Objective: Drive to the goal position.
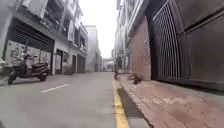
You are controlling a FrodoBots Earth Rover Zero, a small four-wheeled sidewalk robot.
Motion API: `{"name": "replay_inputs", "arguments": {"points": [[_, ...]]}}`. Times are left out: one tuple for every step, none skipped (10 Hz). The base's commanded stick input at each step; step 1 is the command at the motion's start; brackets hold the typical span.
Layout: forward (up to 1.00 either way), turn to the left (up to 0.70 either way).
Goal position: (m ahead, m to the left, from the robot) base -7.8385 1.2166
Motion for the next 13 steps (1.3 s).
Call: {"name": "replay_inputs", "arguments": {"points": [[0.47, 0.01], [0.47, 0.01], [0.47, 0.01], [0.47, 0.01], [0.47, 0.01], [0.47, 0.01], [0.47, 0.01], [0.47, 0.01], [0.47, 0.01], [0.47, 0.01], [0.47, 0.01], [0.47, 0.01], [0.47, 0.01]]}}
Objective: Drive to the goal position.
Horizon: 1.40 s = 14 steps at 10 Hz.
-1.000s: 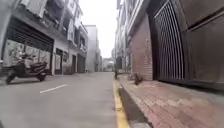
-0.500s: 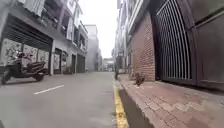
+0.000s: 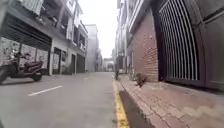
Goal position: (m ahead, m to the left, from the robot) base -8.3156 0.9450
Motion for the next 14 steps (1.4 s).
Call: {"name": "replay_inputs", "arguments": {"points": [[0.47, 0.01], [0.47, 0.01], [0.47, 0.01], [0.47, 0.01], [0.47, 0.01], [0.47, 0.01], [0.47, 0.01], [0.47, 0.01], [0.47, 0.01], [0.45, 0.01], [0.22, 0.26], [0.0, 0.5], [0.0, 0.5], [0.0, 0.5]]}}
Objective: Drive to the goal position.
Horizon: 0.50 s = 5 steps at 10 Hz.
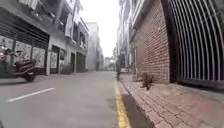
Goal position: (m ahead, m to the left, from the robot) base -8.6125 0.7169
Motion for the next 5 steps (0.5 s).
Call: {"name": "replay_inputs", "arguments": {"points": [[0.0, 0.5], [0.0, 0.5], [0.0, 0.5], [0.0, 0.5], [0.0, 0.5]]}}
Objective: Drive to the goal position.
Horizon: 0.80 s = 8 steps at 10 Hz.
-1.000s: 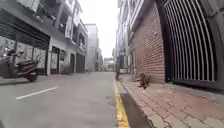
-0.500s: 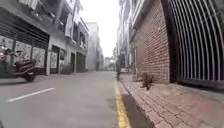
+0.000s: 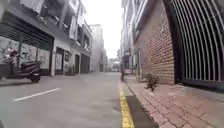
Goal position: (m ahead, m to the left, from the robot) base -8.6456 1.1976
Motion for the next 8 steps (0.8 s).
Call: {"name": "replay_inputs", "arguments": {"points": [[0.0, 0.5], [0.0, 0.5], [0.0, 0.5], [0.0, 0.5], [0.0, 0.5], [0.0, 0.5], [0.0, 0.5], [0.0, 0.5]]}}
